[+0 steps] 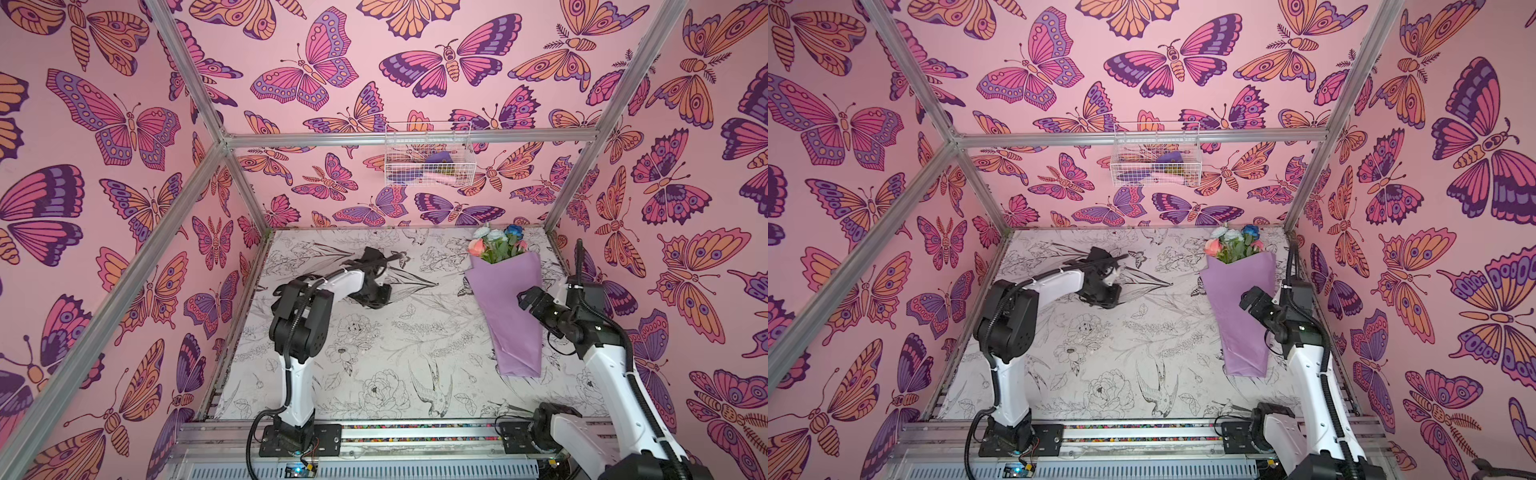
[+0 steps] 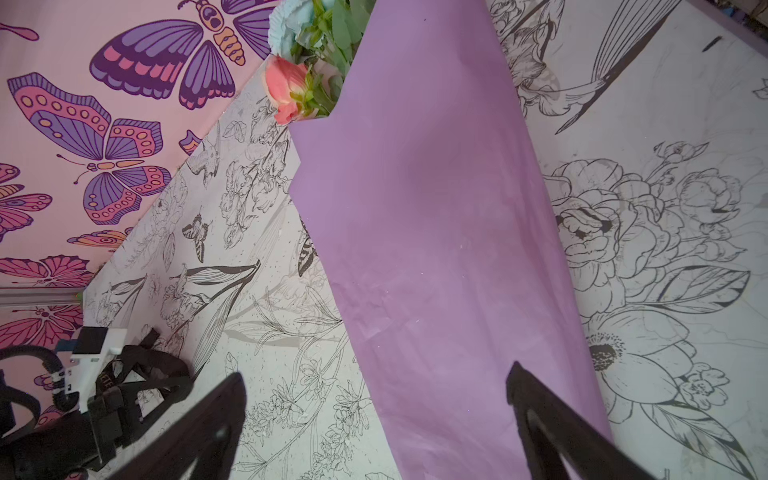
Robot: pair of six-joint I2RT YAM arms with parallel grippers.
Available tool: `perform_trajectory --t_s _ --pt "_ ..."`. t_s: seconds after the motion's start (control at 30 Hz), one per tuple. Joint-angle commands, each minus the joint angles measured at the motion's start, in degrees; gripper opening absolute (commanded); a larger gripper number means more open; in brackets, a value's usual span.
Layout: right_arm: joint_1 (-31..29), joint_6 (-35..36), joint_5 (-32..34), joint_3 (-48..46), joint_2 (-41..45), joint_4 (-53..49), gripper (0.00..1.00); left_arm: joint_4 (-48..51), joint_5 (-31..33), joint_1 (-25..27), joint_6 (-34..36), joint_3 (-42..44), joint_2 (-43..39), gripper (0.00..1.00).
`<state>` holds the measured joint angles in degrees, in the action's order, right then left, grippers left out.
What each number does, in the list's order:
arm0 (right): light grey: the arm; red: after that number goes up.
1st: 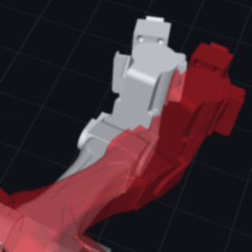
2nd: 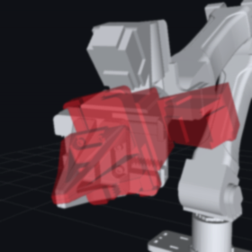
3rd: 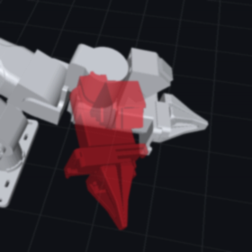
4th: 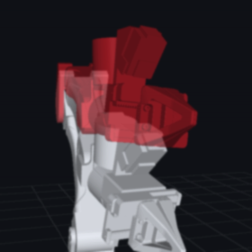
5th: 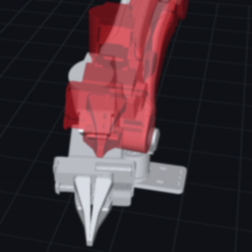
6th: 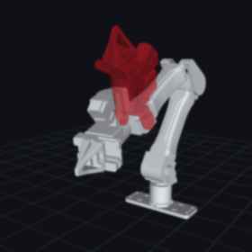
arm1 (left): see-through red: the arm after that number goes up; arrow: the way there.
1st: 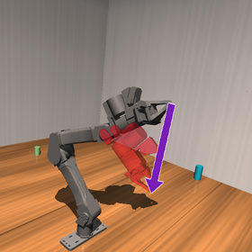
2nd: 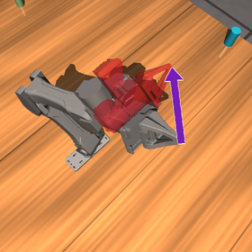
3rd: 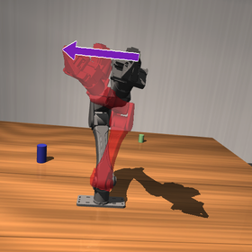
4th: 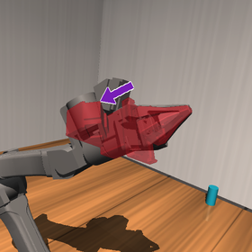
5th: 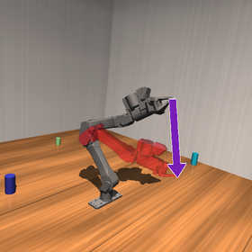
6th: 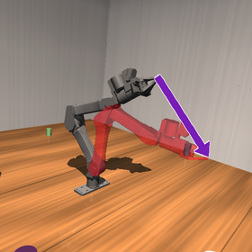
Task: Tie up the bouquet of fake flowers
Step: 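Grasp the black ribbon with the left gripper while the right reaches toward it, then grasp the ribbon's free end with the right gripper beside the left gripper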
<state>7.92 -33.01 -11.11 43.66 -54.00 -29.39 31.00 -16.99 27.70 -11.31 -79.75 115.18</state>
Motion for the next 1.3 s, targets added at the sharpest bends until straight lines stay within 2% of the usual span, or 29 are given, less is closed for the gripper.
perform_trajectory --t_s 0.0,0.07,0.1,0.23,0.37,0.5,0.6,0.67,0.83,1.03,1.13,1.27 --pt "-2.65 0.44 3.78 2.78 0.07 -3.03 0.99 -3.20 -11.16 7.59 -3.32 3.46 -4.94 0.00" --pt "-5.21 0.32 5.92 3.29 -0.27 -3.38 0.99 -5.91 -14.08 11.28 -5.89 5.44 -6.68 0.00" --pt "-6.74 0.19 7.12 3.51 -0.52 -3.31 0.99 -7.06 -16.05 12.98 -6.77 6.57 -7.72 0.08" --pt "-14.11 0.57 11.92 5.08 -3.18 -3.74 0.99 -9.40 -16.09 14.95 -10.22 12.21 -13.86 0.52" --pt "-23.70 1.21 18.06 7.88 -8.73 -4.40 1.00 -9.38 -8.19 12.07 -12.76 17.73 -23.19 0.68" --pt "-33.52 1.89 23.71 10.97 -14.20 -4.04 0.99 -9.36 2.92 4.80 -15.32 22.10 -30.69 0.80" --pt "-40.09 3.07 25.35 14.19 -19.00 -3.80 0.99 -9.25 9.23 -3.03 -17.30 23.53 -31.66 0.79" --pt "-43.68 3.65 26.01 17.33 -23.06 -4.65 0.97 -10.02 10.53 -7.48 -18.23 23.60 -30.45 0.79" --pt "-50.83 4.99 26.17 23.43 -33.42 -4.10 0.94 -10.26 13.17 -12.19 -16.51 22.06 -25.41 0.77" --pt "-51.52 6.17 23.71 31.24 -45.21 -3.49 0.85 -10.24 17.95 -18.02 -14.77 20.59 -21.66 0.76" --pt "-51.57 7.11 22.37 35.56 -50.32 -3.82 0.78 -10.35 15.44 -20.59 -11.24 17.62 -19.78 0.74" --pt "-51.54 8.20 21.69 41.68 -56.81 -5.91 0.71 -10.38 10.74 -21.24 -3.88 11.51 -14.44 0.68"
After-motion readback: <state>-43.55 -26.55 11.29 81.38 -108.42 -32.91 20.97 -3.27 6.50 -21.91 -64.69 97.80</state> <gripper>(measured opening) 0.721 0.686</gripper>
